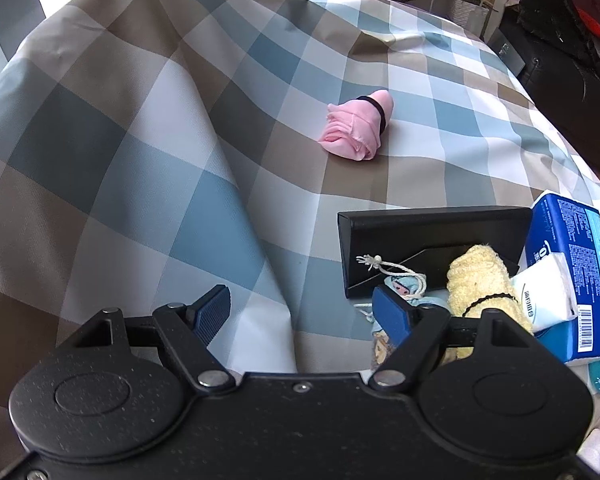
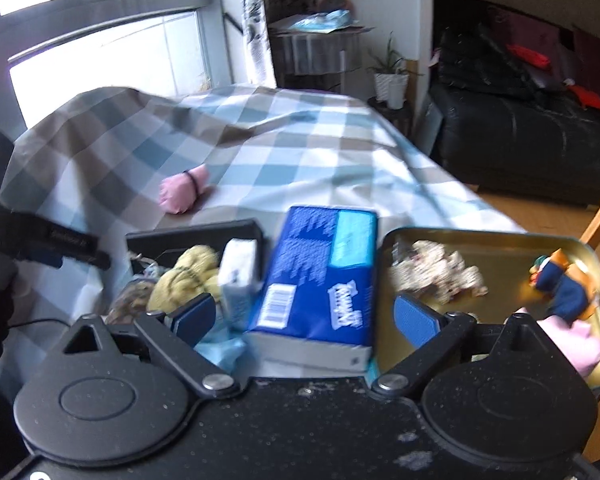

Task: Organize soft objects
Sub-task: 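Lower the right gripper toward the small white tissue pack beside the Tempo pack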

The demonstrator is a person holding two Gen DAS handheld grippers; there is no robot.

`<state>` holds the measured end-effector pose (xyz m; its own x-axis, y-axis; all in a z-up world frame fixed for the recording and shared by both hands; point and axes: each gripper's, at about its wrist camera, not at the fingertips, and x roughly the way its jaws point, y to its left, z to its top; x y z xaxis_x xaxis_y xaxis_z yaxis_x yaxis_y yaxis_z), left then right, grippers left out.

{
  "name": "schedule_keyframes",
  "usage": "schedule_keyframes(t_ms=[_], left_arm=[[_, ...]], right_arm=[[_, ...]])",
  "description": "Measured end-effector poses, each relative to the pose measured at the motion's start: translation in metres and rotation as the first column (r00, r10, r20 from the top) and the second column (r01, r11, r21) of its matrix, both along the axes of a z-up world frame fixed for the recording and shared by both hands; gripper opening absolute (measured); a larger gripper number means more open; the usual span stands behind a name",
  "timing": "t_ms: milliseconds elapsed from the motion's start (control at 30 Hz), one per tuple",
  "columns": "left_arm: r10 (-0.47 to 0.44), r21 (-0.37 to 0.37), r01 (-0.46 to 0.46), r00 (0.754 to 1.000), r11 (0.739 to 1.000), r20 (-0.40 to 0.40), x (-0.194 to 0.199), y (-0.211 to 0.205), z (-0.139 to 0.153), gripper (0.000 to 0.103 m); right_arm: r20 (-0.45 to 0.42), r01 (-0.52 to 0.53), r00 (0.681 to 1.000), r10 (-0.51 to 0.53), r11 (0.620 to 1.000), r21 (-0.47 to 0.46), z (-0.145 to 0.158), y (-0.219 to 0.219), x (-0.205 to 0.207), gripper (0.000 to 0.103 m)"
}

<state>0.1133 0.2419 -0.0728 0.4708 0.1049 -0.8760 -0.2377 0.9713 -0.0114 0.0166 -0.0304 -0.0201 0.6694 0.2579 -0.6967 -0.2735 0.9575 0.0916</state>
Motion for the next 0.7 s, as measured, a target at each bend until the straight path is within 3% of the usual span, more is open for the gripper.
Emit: schedule_keyframes(t_ms=[233,467,700], left_arm=[[0.018,-0.048,-0.018,1.0,0.999,-0.006,0.0,0.006,0.0,0.079],[0.029,-0.051,-0.029,1.0,0.998,-0.009,0.0,0.007,-0.001,0.08],[0.096,-0.071,-0.096,0.995,0.993,-0.003,-0.002,0.018,-0.001,0.08]], right_arm=[[-0.034,-0.069,0.997,0.067,0.994,-0.084,-0.023,0.036,-0.006,0.096],[-0.029,-0.085,0.996,0.083,0.994,-0.075,-0.023,0.058,0.001,0.095],[0.017,-0.094,0.995,0.095,0.992,-0.079,-0.022,0.089,0.022,0.095]])
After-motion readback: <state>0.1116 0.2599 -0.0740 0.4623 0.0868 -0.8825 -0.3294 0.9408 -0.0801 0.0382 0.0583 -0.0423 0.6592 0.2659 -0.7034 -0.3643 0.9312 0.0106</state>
